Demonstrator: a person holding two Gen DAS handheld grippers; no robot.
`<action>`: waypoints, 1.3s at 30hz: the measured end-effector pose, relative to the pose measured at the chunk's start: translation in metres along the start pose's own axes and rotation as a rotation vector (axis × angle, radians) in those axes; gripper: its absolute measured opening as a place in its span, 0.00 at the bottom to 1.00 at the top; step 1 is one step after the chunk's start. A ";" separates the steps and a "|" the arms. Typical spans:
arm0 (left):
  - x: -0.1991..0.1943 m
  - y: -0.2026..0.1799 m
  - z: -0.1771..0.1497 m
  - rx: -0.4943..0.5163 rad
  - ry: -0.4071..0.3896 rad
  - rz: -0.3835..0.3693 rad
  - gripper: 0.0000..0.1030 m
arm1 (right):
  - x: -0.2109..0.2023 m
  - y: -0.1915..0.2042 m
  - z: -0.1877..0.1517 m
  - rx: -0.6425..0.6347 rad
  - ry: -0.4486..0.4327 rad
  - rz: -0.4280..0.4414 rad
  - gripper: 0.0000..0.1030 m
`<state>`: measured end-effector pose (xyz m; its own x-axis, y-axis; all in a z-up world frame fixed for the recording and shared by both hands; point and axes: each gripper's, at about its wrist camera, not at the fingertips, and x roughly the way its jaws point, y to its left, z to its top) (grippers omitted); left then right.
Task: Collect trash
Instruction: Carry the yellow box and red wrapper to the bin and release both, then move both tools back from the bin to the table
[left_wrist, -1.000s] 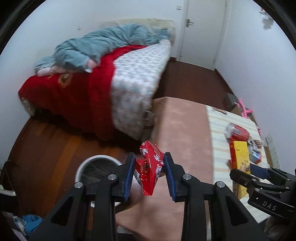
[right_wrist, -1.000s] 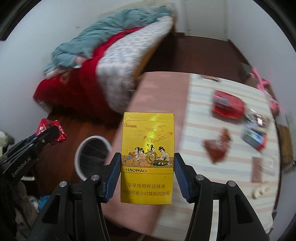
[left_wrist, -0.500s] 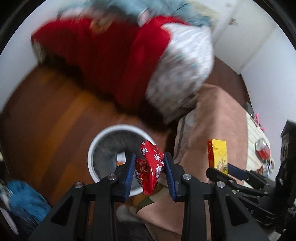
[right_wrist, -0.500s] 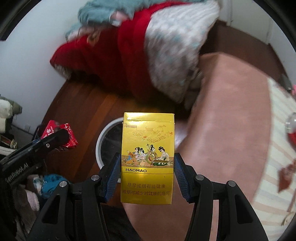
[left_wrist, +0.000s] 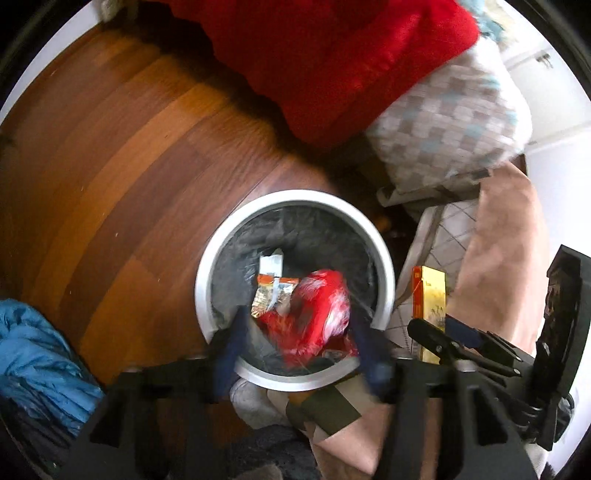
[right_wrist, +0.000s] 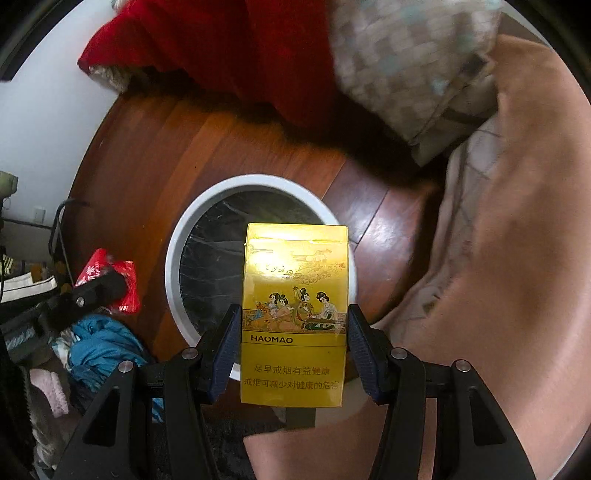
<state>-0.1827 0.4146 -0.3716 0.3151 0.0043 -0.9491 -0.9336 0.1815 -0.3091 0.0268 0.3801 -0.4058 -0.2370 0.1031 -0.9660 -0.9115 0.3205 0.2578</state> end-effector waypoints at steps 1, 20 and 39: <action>0.002 0.004 0.000 -0.014 0.002 0.006 0.91 | 0.005 0.001 0.001 -0.001 0.005 0.003 0.57; -0.036 0.004 -0.043 0.060 -0.176 0.267 0.97 | -0.016 0.014 -0.029 -0.087 -0.009 -0.096 1.00; -0.091 -0.037 -0.084 0.139 -0.287 0.273 0.97 | -0.088 0.016 -0.067 -0.086 -0.126 -0.142 1.00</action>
<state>-0.1909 0.3244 -0.2785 0.1127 0.3410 -0.9333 -0.9636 0.2667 -0.0189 0.0105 0.3127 -0.3178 -0.0648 0.1810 -0.9813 -0.9593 0.2596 0.1112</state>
